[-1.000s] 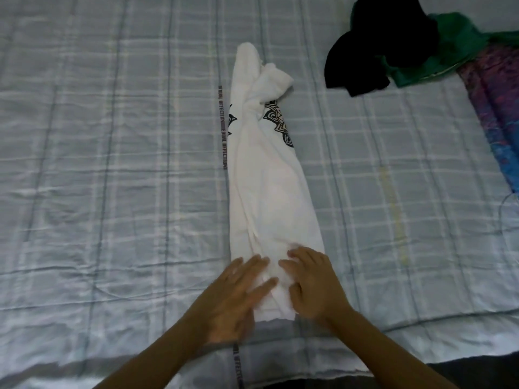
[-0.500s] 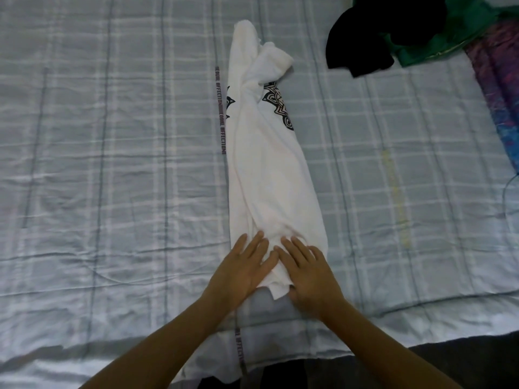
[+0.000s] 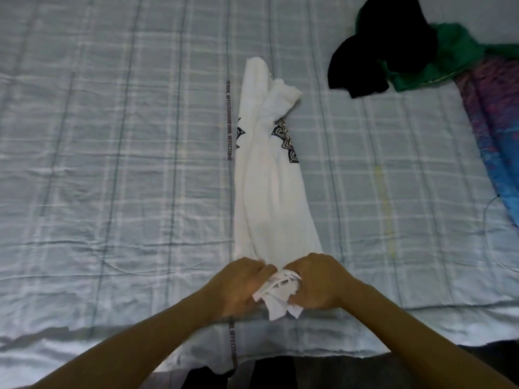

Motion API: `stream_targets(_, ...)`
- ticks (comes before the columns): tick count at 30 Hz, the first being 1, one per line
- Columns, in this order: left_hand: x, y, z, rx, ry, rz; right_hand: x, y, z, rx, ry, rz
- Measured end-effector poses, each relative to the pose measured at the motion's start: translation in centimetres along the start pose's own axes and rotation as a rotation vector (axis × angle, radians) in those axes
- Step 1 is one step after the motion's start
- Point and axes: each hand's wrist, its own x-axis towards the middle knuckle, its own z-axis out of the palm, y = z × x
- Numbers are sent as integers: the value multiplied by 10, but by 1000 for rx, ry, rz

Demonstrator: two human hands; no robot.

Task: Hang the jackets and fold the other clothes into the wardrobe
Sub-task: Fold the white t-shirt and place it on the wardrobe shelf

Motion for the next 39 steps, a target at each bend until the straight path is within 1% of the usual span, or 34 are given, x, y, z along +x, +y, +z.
stream_targets(2, 8, 17, -12, -217, -86, -168, -8, 1, -24, 146, -220, 53)
stream_targets(3, 15, 18, -21, -351, -113, -262, -9, 3, -39, 224, -255, 70)
stream_targets(4, 24, 13, -32, -506, -108, -371, -7, 6, -54, 283, -226, 96)
stream_targets(5, 35, 5, -44, -663, -48, -488, -4, 10, -68, 322, -101, 117)
stream_targets(6, 46, -5, -57, -812, 48, -596, 1, 14, -79, 327, 121, 140)
stream_targets(7, 56, -15, -68, -904, 156, -693, 6, 19, -88, 308, 418, 167)
stream_targets(8, 64, -25, -78, -898, 251, -761, 11, 21, -98, 296, 723, 175)
stream_targets(9, 69, -34, -82, -817, 316, -806, 16, 22, -103, 302, 952, 177)
stream_targets(10, 70, -41, -83, -718, 368, -825, 22, 24, -104, 326, 1065, 167)
stream_targets(11, 69, -45, -82, -613, 419, -812, 28, 24, -101, 336, 1072, 137)
stream_targets(12, 66, -46, -80, -501, 473, -753, 33, 25, -91, 286, 998, 105)
stream_targets(13, 62, -47, -74, -361, 494, -662, 39, 24, -78, 191, 862, 79)
stream_targets(15, 57, -45, -55, -68, 403, -506, 51, 24, -41, 23, 545, 58)
stream_targets(16, 58, -44, -45, 23, 354, -455, 56, 23, -26, -8, 425, 87)
stream_targets(17, 61, -44, -37, 68, 319, -436, 60, 23, -15, -6, 381, 116)
stream_targets(18, 66, -43, -32, 85, 298, -447, 64, 26, -11, 11, 405, 127)
stream_targets(19, 73, -44, -28, 89, 286, -477, 67, 29, -12, 46, 472, 125)
stream_targets(21, 87, -50, -24, 92, 272, -551, 72, 35, -30, 186, 627, 151)
stream_targets(22, 95, -54, -24, 97, 265, -574, 77, 40, -42, 273, 669, 195)
stream_targets(24, 110, -64, -27, 127, 249, -610, 93, 49, -68, 422, 680, 296)
stream_targets(27, 133, -73, -36, 177, 211, -632, 130, 59, -107, 596, 714, 392)
stream_targets(29, 144, -75, -37, 200, 218, -596, 165, 67, -133, 775, 693, 469)
stream_targets(32, 148, -81, -33, 205, 270, -512, 225, 82, -167, 1162, 654, 566)
stream_targets(33, 148, -84, -31, 203, 301, -489, 241, 86, -175, 1243, 667, 573)
stream_targets(34, 148, -86, -29, 202, 338, -465, 253, 89, -180, 1266, 694, 570)
stream_targets(35, 149, -87, -28, 205, 378, -438, 260, 90, -186, 1228, 751, 564)
stream_targets(36, 150, -87, -28, 223, 411, -406, 264, 90, -193, 1150, 859, 561)
stream_targets(38, 151, -86, -28, 283, 446, -340, 265, 88, -211, 1014, 1174, 562)
stream_targets(39, 151, -87, -27, 303, 455, -305, 265, 83, -222, 1015, 1317, 525)
